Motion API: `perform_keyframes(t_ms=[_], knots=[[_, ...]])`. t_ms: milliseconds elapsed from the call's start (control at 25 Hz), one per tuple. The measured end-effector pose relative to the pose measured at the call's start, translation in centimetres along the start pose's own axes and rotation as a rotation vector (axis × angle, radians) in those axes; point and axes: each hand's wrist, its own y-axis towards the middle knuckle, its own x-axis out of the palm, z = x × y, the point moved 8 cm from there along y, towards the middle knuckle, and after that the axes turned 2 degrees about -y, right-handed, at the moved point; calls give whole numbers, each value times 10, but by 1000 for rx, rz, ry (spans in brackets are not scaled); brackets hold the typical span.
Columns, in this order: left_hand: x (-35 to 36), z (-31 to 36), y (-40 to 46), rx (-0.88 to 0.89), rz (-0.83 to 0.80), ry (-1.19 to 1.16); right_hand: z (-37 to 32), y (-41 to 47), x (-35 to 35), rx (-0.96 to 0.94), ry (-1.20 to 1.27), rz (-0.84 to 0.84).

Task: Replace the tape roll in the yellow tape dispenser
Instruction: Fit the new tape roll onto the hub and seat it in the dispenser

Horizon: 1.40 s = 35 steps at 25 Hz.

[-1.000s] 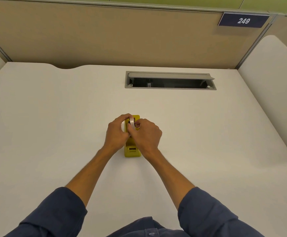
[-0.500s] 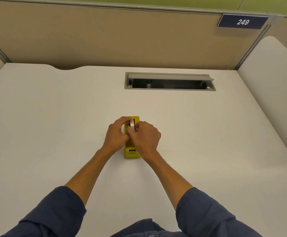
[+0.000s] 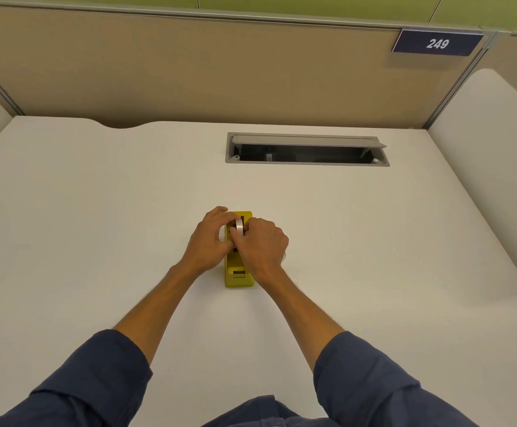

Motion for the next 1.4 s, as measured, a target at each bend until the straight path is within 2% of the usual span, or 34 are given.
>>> perform_keyframes(t_ms=[360,960,1240,1400], knots=[[1,-3,2,32,-15,16,1,2,3,-15,-13,-24],[4,-4,-5,59,-59,-1,10,-6,4,-102,118,-22],[2,0,-7,79,-38,-100,9,-9,0,-254,189,-33],[2,-3,-8,48,-51,-82,7,-6,0,-260,169,-47]])
